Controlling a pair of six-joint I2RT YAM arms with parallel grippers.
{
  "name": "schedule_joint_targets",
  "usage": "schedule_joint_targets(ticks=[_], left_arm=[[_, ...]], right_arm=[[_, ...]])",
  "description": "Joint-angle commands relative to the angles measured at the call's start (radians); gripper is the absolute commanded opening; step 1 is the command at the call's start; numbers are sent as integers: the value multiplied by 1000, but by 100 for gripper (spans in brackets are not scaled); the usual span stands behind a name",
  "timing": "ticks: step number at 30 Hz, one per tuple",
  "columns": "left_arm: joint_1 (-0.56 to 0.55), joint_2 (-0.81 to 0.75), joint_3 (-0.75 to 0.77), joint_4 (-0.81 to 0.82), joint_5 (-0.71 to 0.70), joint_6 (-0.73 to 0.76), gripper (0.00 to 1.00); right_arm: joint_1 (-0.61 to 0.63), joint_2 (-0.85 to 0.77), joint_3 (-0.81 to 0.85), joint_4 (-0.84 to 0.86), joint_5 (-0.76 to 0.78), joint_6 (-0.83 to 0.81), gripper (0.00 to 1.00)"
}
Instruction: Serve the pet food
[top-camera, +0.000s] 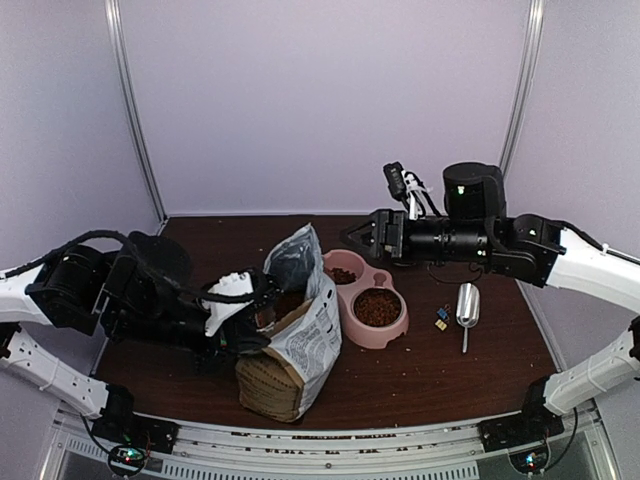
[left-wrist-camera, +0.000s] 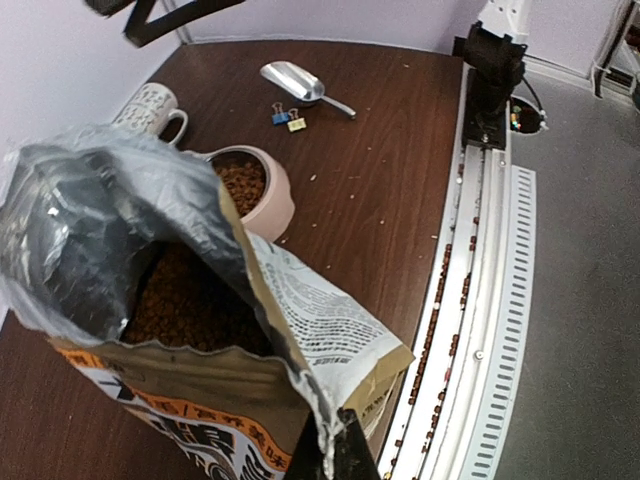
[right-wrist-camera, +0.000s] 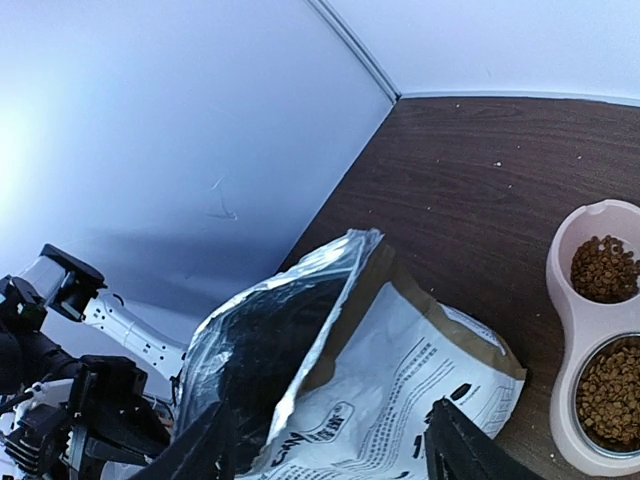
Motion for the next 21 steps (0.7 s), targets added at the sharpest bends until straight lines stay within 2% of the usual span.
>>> schedule_joint_targets(ticks=[1, 7, 11, 17, 21], left_arm=[[-14, 31, 117, 333, 137, 115, 0], [-13, 72, 124, 387, 140, 145, 0], [-15, 98, 122, 447, 167, 162, 0], [-12, 160, 124, 568, 185, 190, 0], [-5, 197, 143, 644, 190, 204, 0]], right_arm=[[60, 36, 90, -89, 12, 46, 64], [128, 126, 208, -275, 130, -1, 61], [166, 168, 281, -422, 271, -35, 60], [183, 217, 334, -438, 263, -69, 50], [188, 262, 390, -507, 320, -101, 38]])
